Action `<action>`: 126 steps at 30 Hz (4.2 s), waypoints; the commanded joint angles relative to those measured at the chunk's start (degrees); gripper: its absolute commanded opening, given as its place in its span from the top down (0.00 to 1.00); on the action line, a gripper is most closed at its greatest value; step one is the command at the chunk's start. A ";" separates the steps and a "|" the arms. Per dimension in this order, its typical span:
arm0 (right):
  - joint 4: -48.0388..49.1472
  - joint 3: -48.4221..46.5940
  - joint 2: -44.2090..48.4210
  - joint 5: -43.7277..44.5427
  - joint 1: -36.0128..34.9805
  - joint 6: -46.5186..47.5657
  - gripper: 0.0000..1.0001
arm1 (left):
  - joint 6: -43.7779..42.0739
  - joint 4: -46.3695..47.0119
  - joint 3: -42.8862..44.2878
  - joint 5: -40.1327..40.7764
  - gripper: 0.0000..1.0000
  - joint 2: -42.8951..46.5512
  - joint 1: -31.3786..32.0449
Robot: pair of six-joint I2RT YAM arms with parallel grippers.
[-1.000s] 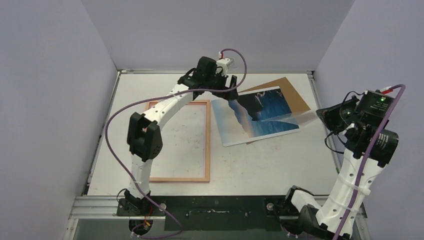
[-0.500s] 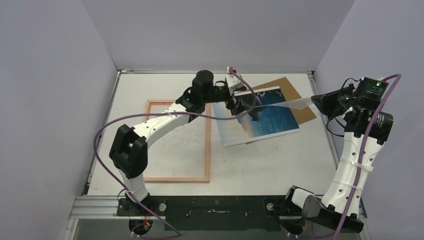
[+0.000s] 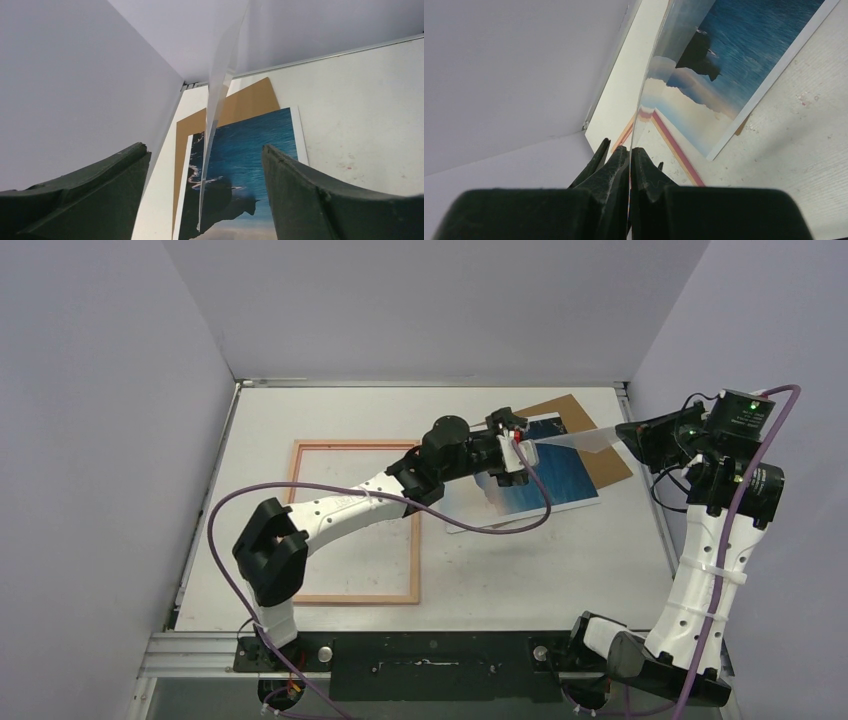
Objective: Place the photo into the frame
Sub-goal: Adjust the photo frame item.
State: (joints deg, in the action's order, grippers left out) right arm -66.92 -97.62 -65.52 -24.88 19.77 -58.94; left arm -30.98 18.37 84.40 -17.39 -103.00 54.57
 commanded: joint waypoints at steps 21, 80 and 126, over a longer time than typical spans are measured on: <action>3.37 1.04 3.13 -2.67 -3.14 -3.00 1.00 | -0.05 5.45 4.49 2.34 0.84 -5.31 3.57; 46.34 14.16 -4.88 -44.79 -18.45 58.50 0.14 | 16.40 -38.19 17.78 -39.93 1.00 13.26 -29.34; 51.84 19.58 0.45 -43.77 -19.42 49.28 1.00 | 24.90 -23.01 8.30 -20.72 0.19 15.58 -41.91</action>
State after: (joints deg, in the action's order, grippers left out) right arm -21.63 -74.67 -67.68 -71.70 0.60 -7.14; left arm -4.49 -5.39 94.48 -48.27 -90.96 14.98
